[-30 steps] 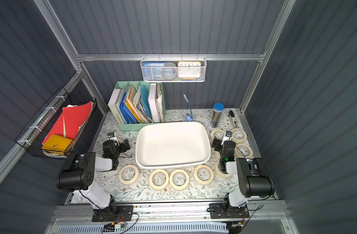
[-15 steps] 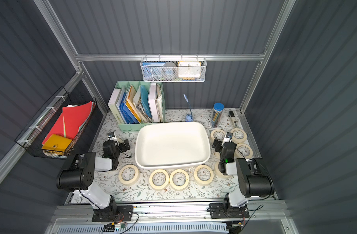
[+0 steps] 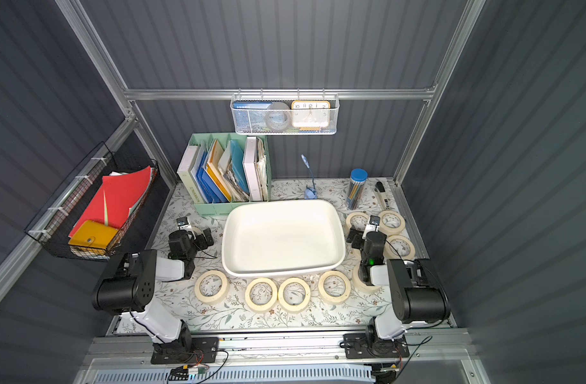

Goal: Take out the art tape in the storage box
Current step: Reset both arms

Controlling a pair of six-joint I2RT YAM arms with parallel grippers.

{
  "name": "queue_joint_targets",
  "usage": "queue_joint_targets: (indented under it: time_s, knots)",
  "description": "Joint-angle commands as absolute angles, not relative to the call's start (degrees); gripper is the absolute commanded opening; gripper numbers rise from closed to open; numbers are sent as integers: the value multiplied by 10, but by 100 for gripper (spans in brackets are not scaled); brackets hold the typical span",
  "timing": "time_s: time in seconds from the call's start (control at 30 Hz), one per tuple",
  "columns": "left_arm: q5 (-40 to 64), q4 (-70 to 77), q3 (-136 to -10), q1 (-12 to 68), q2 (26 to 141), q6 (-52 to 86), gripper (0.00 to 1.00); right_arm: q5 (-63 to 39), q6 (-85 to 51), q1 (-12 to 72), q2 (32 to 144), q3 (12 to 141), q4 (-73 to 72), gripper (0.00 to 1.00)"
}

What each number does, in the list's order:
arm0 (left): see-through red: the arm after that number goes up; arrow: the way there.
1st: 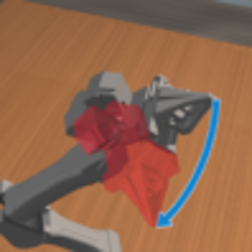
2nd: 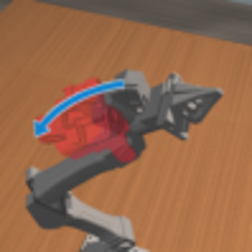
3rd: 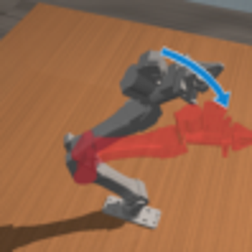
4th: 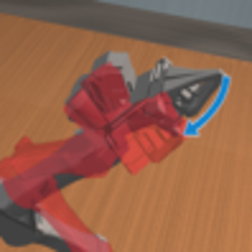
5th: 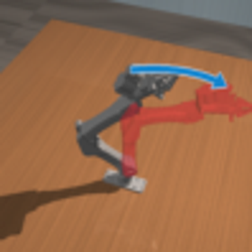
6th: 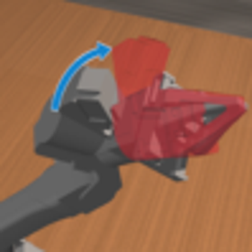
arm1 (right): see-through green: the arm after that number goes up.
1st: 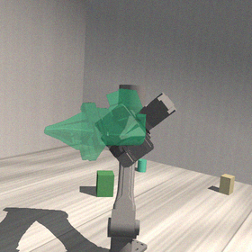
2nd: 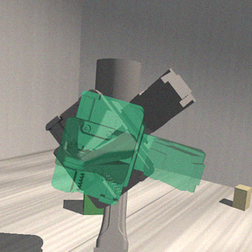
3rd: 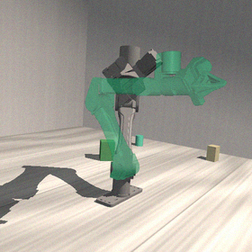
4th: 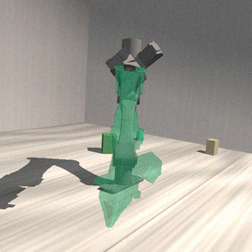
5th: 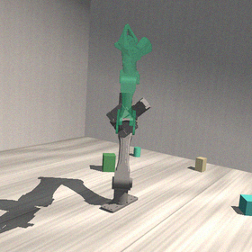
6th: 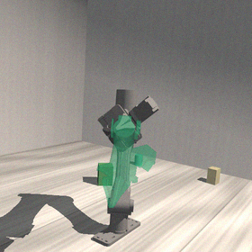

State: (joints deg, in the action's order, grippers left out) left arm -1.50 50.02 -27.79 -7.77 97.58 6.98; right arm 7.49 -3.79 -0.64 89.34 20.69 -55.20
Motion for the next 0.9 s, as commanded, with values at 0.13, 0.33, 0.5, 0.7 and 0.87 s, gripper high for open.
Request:
queue_joint_targets:
  time_s: [0.13,0.33,0.5,0.7,0.87]
  knots:
    - [-12,509,-276,-77,976,69,100,27,-10,-2,895,214,-549,99]
    - [-12,509,-275,-77,976,69,100,62,-25,-2,897,215,-551,99]
    - [-12,509,-275,-78,976,69,100,48,-24,-3,897,218,-546,99]
    - [-12,509,-275,-77,976,69,100,48,-26,-3,897,221,-541,99]
    - [-12,509,-275,-77,976,68,100,47,-26,-4,898,220,-543,99]
